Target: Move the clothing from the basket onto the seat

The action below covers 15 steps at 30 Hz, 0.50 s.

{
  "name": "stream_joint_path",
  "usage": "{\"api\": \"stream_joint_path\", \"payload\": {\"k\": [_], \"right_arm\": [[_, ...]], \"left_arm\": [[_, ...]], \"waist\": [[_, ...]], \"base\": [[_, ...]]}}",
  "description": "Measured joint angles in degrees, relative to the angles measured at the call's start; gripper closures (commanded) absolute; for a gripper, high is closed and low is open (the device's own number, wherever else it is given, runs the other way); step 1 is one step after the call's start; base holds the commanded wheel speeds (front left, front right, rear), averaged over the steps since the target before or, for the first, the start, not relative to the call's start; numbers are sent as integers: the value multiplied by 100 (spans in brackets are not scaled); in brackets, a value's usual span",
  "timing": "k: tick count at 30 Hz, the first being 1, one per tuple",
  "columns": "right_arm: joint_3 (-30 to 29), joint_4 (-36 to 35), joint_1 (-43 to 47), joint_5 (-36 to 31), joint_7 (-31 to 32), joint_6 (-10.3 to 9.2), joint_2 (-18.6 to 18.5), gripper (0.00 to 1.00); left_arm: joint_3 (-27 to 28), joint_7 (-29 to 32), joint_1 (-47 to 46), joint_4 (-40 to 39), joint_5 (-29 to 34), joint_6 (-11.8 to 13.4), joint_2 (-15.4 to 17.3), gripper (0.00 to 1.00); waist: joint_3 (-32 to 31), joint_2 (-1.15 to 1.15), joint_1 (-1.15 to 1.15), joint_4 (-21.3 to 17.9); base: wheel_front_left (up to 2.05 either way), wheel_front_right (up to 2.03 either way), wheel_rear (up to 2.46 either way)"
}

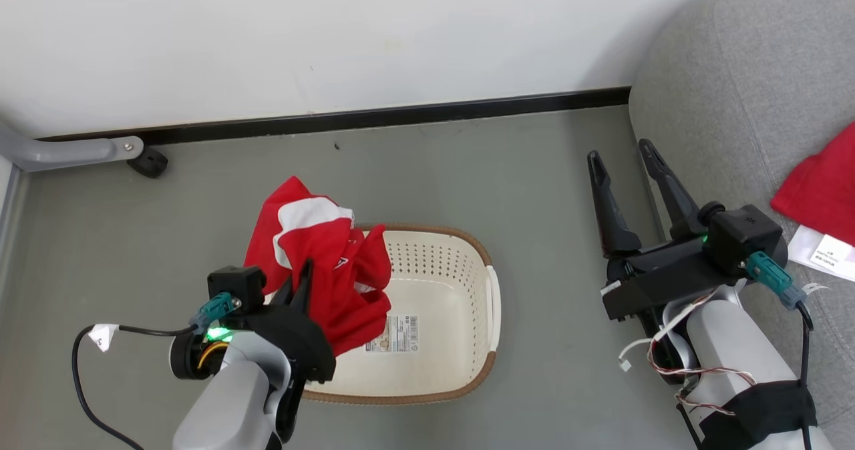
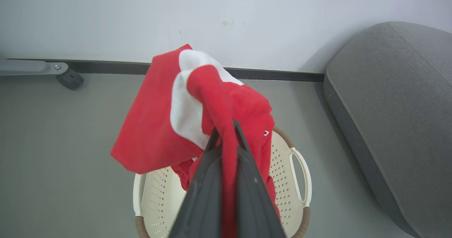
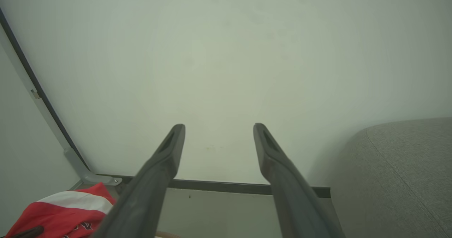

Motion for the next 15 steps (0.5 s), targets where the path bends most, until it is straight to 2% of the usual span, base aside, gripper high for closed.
{"api": "stream_joint_path", "payload": {"k": [5,15], "right_arm": [[-42,7,3,1,0,27,1,0],[-91,4,214,2,0,27,4,0]], "left_arm": [[74,-1,60,-235,1,11,4,100],[356,-2,329,-791,29,236,175,100]], "waist": [[-73,0,0,31],[-256,1,0,153]], "base": [[0,0,0],[0,0,0]]}}
